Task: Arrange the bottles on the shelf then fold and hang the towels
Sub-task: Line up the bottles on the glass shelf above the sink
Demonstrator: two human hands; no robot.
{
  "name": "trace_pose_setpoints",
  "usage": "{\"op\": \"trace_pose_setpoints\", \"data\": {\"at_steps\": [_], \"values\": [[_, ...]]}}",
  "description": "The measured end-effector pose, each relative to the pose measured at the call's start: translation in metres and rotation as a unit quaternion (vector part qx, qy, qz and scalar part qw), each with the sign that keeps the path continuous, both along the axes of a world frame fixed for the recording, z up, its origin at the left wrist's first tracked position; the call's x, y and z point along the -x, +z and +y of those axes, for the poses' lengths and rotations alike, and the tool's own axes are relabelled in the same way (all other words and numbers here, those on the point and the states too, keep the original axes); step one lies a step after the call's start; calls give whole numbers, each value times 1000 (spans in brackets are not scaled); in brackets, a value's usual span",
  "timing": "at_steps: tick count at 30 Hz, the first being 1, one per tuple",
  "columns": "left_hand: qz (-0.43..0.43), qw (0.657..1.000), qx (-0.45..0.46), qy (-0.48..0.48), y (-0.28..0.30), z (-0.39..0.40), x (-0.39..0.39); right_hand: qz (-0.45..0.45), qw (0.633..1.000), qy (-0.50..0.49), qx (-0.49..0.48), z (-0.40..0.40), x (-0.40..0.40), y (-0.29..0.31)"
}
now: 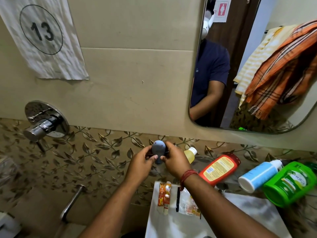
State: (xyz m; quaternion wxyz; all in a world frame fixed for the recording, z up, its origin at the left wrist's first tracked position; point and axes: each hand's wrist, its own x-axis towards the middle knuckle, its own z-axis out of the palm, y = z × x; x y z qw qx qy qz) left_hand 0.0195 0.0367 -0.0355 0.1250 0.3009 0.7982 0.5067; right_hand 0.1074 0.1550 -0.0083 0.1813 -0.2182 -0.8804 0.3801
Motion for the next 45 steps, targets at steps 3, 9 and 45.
{"op": "trace_pose_setpoints", "data": {"at_steps": [3, 9, 45], "values": [[-3, 1000, -1, 3, -2, -1, 0, -7, 1000, 4, -4, -1, 0, 0], [-12, 1000, -6, 0, -2, -1, 0, -8, 1000, -1, -11, -3, -1, -2], [-77, 990, -83, -83, 2, 24, -83, -105, 928, 123, -335, 64, -65, 8]]}}
